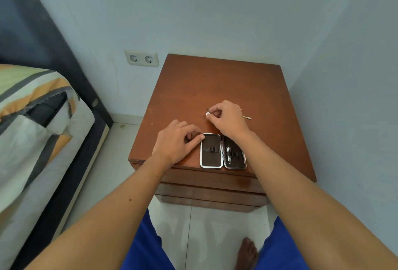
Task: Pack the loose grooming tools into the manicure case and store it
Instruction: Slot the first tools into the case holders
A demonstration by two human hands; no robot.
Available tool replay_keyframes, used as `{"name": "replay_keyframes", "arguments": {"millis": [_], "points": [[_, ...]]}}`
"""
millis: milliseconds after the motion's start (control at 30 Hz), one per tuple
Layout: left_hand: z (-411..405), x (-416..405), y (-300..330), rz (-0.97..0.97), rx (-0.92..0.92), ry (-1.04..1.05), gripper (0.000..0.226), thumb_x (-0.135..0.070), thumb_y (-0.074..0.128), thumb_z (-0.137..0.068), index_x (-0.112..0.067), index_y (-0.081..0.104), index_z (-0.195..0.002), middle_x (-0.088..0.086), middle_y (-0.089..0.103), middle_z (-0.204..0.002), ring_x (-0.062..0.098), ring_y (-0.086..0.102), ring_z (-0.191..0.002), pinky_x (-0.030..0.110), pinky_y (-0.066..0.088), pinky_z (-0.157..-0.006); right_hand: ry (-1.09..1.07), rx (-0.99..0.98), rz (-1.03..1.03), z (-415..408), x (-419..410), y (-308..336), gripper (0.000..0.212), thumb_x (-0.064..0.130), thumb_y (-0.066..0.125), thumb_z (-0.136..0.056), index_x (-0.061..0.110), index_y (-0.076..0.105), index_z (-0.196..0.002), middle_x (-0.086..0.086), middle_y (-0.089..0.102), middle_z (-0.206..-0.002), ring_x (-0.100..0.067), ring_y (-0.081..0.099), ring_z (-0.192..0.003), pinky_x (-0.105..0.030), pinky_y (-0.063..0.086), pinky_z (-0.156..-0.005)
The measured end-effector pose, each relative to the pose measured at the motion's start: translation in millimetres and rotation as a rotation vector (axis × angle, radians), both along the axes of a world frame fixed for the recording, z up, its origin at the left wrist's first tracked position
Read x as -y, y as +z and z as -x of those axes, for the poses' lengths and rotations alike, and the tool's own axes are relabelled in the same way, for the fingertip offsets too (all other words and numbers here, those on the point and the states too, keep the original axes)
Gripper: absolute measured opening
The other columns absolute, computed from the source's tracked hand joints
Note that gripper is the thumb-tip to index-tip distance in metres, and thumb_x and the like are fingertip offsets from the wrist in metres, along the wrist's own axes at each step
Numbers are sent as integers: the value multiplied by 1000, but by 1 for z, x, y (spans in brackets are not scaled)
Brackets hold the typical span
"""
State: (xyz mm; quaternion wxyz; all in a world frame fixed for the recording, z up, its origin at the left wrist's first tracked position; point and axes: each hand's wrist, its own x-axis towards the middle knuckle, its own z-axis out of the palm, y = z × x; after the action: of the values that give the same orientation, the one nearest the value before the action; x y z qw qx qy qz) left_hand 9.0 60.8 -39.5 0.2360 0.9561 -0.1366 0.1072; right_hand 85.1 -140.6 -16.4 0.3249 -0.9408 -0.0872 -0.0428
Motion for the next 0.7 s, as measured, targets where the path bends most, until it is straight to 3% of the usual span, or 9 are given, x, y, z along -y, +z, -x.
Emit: {"name": "replay_keyframes", "arguments": {"millis": [100,233,333,500,600,700], "points": [[-1,0,-1,2,4,-7,24,-63,58,-99,-46,73,-106,-14,54,-79,7,47,-86,27,40,-60,0,-1,24,-1,-9,-5,10,27,80,-90,21,81,-97,-2,67,-95,-21,68,-89,-35,53,-88],[-1,0,0,-8,8,-5,25,-63,58,-99,-45,73,-106,-14,54,-79,8,47,-86,28,44,-60,37,37,33,4,-8,-2,10,24,76,-93,18,80,-100,-3,66,-94,-20,65,-87,-37,53,-87],[-1,-1,0,-8,3,-8,25,-64,57,-99,-46,72,-107,-14,54,-79,8,47,-85,28,42,-59,30,89,-71,15,0,3,7,23,74,-92,20,79,-97,2,68,-90,-12,64,-78,-37,57,-82],[-1,-2,0,0,4,-8,25,-63,57,-99,-47,72,-109,-15,54,-78,6,47,-85,26,38,-58,-21,46,-284,47,26,13,10,19,68,-99,23,74,-106,10,72,-88,-7,68,-78,-24,58,-78],[-2,-1,0,-2,2,-11,25,-63,56,-99,-48,73,-111,-17,53,-78,6,46,-85,24,35,-58,-19,-35,-373,66,49,14,24,10,62,-102,19,71,-124,-2,73,-90,-17,73,-78,-28,61,-78],[-1,0,1,-1,2,-17,23,-61,58,-99,-47,73,-110,-18,53,-77,6,47,-85,25,37,-58,-5,-94,-408,80,68,13,25,3,62,-100,15,75,-118,-8,75,-90,-14,72,-74,-30,62,-77]]}}
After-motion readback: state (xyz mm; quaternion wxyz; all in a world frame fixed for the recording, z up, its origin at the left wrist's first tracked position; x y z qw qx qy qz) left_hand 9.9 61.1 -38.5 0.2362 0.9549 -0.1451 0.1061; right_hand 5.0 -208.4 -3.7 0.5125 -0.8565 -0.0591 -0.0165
